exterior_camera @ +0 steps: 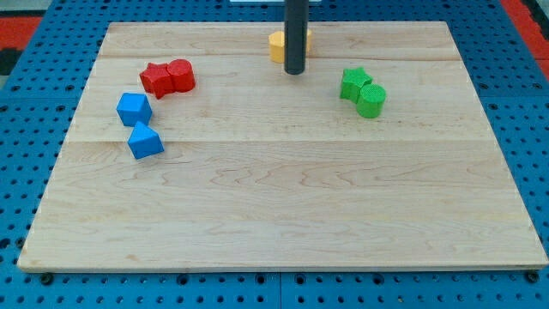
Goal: Push the blue cube into the blue triangle
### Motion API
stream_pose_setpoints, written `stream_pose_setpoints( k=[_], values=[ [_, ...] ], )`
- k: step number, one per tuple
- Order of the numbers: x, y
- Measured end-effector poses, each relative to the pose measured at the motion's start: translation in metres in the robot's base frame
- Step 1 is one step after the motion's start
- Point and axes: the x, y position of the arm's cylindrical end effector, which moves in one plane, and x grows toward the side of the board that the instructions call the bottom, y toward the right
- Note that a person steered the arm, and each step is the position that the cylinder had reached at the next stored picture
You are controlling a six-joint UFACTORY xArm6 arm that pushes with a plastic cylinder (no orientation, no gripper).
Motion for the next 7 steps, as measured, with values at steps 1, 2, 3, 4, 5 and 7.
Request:
stream_pose_setpoints(
  k=[1,2,3,4,5,7],
  values=[
    [0.116,0.015],
    [0.198,-0.02],
    [0.209,-0.123],
    [0.216,-0.237],
    [0.138,-0.332],
    [0.047,-0.315]
  ],
)
